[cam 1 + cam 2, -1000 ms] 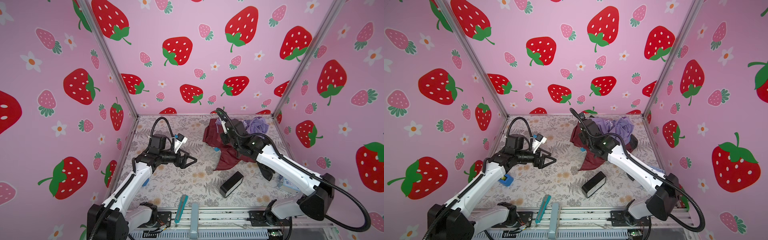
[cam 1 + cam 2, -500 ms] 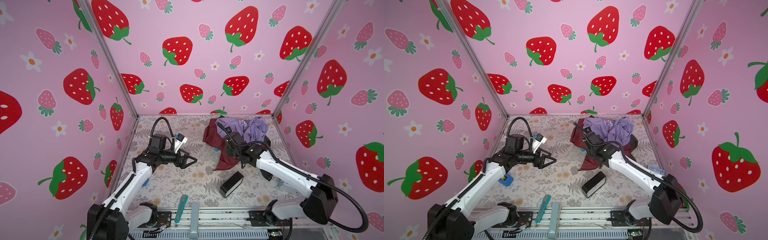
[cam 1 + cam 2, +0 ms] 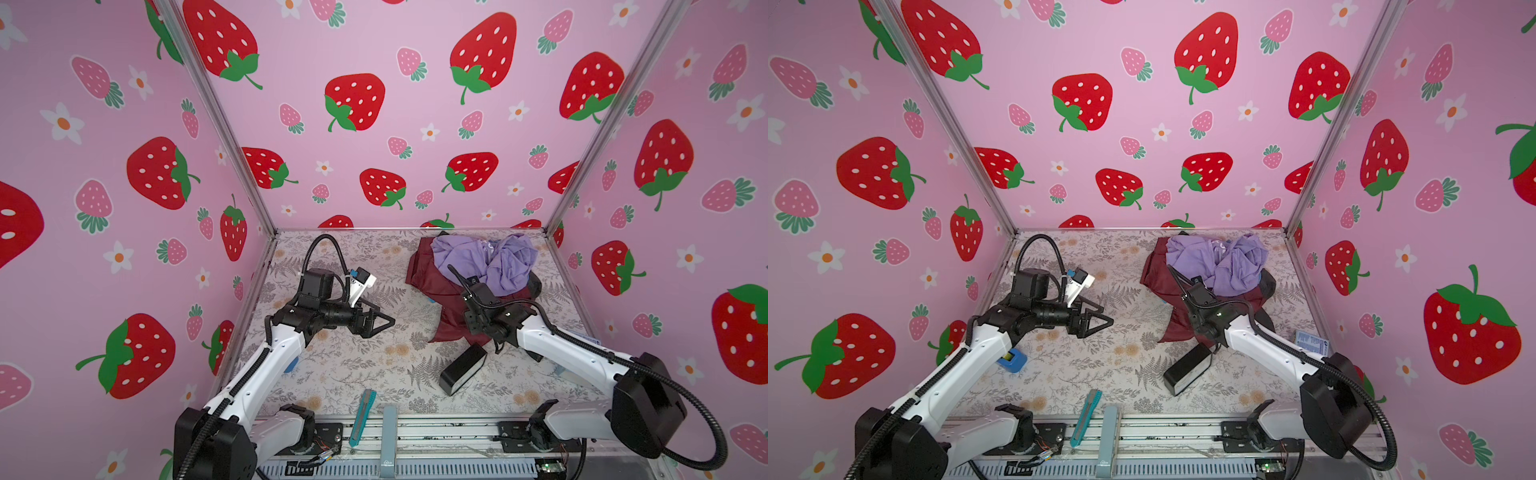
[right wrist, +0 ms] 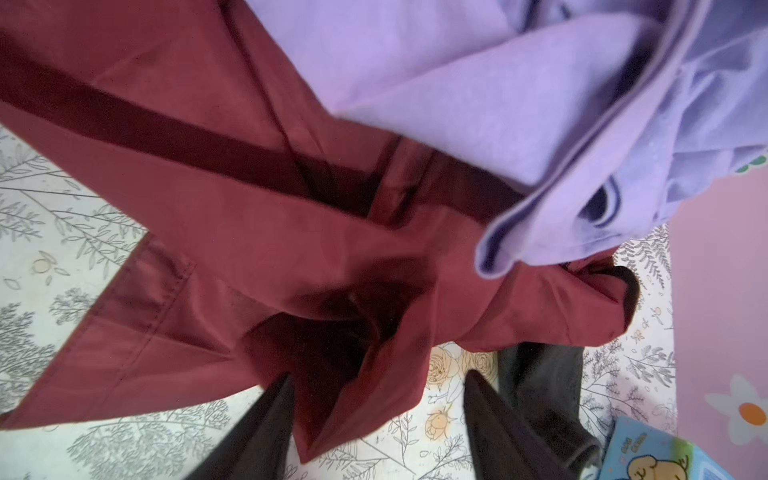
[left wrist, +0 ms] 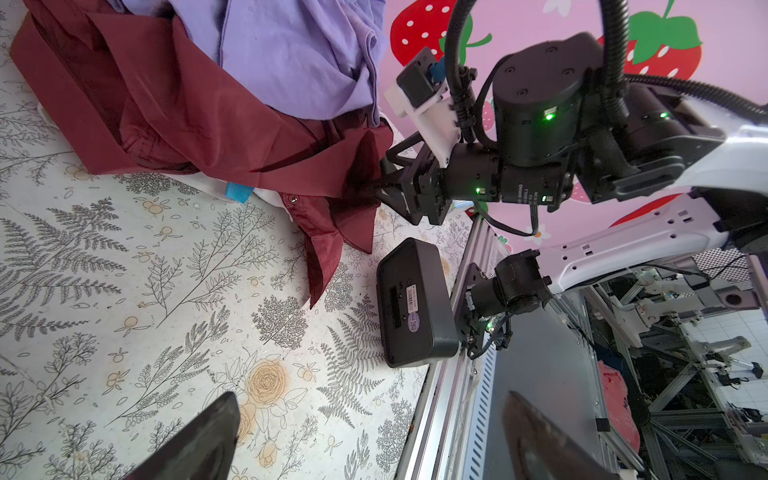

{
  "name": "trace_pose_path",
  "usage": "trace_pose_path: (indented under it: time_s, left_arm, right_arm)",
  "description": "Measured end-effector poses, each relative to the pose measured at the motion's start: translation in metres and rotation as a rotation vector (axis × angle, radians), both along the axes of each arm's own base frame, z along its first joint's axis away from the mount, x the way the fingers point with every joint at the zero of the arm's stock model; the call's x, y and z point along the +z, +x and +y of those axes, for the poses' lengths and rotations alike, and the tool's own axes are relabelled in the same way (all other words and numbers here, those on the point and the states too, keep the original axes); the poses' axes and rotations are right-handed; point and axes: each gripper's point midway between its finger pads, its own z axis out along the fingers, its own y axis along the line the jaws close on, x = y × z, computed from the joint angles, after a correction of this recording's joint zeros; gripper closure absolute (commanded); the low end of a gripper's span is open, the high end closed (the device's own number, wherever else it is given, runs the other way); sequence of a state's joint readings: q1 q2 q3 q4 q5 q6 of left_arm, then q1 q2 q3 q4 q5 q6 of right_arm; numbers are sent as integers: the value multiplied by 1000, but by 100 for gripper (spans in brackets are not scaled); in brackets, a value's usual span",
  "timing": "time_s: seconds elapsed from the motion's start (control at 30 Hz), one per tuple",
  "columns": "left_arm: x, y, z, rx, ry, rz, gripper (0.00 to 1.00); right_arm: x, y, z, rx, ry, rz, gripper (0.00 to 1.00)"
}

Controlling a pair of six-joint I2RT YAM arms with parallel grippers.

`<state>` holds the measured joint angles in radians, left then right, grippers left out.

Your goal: Pick out a specific cloth from the pile

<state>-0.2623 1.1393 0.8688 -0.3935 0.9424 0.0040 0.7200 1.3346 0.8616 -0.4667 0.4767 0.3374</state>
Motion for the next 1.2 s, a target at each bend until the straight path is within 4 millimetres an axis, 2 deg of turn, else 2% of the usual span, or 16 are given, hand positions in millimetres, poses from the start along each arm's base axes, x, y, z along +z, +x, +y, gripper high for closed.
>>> trace_pose_path:
  time_s: [0.4,0.77,1.03,1.2]
  left_arm:
    - [-2,1,0,0,2,6,1]
    - [-4,2,0,0,4,14,1]
    - [-4,2,0,0,4,15,1]
    - [-7,3,-1,0,7,24,1]
  right_arm:
    - [-11,5,-28,-38,105,-18,0]
    - [-11,26,-23,6,241,-51,0]
    - [-29,35,-34,-23,284,-24,0]
    - [-41,37,-31,-13,310,0,1]
